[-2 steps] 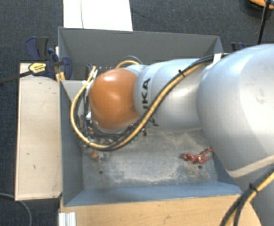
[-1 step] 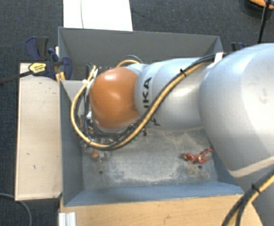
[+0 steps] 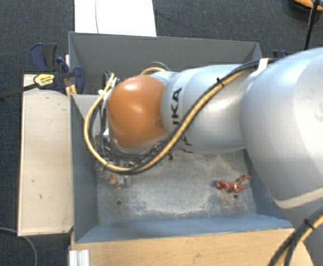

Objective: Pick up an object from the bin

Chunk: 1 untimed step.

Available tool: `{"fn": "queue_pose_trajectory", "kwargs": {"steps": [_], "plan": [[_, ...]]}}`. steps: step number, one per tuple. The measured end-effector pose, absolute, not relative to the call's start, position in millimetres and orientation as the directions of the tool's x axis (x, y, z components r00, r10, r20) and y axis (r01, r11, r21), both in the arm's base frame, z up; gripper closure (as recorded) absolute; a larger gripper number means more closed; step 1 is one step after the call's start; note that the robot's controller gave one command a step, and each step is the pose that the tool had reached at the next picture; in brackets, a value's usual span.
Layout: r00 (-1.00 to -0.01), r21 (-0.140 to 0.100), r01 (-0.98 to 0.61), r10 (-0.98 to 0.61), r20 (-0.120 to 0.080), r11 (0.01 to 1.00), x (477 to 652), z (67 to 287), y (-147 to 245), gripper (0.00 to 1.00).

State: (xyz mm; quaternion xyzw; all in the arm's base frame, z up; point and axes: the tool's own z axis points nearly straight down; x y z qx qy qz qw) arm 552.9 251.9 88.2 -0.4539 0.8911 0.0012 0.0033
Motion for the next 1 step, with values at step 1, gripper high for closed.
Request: {"fn": "queue_pose_trajectory", "kwargs": {"steps": [1], "plan": [[-0.589, -0.001, -0.808, -0.808, -0.007, 0.589, 553.2, 103.6, 252.1, 1.0]]}}
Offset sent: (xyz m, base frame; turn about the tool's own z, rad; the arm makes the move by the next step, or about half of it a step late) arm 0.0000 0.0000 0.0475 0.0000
